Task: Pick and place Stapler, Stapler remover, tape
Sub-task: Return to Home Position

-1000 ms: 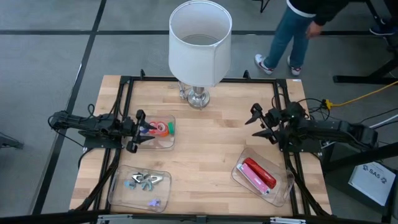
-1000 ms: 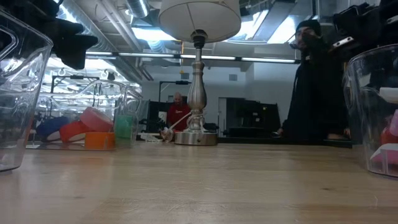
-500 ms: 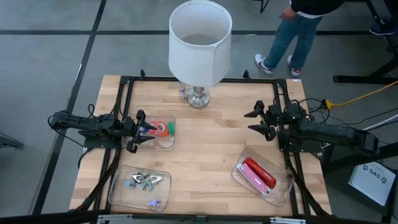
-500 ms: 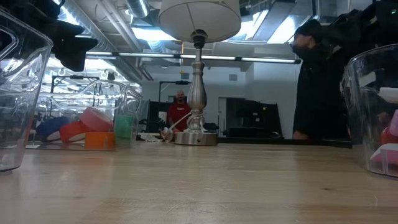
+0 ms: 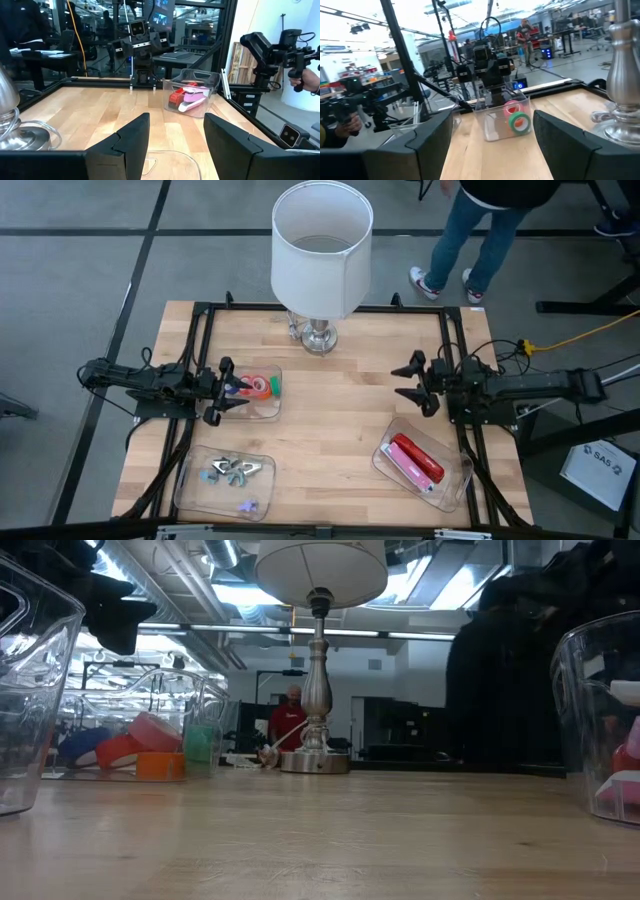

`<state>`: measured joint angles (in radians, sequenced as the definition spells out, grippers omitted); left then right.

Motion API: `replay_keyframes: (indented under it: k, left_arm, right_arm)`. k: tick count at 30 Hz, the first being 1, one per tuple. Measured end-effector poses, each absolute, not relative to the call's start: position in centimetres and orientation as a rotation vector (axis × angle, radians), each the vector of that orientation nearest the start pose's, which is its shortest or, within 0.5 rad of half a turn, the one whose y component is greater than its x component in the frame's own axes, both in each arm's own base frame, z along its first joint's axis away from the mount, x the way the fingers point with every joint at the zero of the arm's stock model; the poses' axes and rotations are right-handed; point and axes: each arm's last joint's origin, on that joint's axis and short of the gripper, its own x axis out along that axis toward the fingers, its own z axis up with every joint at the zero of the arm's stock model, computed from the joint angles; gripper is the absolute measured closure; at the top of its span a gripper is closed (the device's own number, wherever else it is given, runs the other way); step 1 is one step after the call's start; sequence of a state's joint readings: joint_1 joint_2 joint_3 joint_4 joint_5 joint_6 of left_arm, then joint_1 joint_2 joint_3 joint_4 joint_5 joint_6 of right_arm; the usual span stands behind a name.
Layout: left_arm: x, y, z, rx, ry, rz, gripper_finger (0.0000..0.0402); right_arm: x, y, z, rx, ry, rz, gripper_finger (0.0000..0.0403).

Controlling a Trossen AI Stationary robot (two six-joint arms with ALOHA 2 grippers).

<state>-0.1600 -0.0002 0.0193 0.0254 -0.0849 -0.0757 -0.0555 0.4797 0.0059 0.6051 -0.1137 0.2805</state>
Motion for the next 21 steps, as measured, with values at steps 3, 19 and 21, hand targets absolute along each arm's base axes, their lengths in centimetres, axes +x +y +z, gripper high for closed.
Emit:
replay_keyframes:
  k: [3, 19, 21]
  left_arm:
    - [9.5, -1.3, 17.2, -0.081, -0.04, -0.077, 0.0217]
    - [9.5, -1.3, 17.0, -0.083, -0.014, -0.077, 0.0217]
    - [9.5, -1.3, 17.0, -0.09, -0.014, -0.076, 0.0217]
  right_arm:
    - [12.7, 0.3, 17.9, 0.28, -0.115, 0.049, 0.0127]
    - [11.8, 1.6, 17.3, 0.235, -0.049, 0.057, 0.0127]
    - [11.3, 1.7, 17.4, 0.23, -0.05, 0.097, 0.0127]
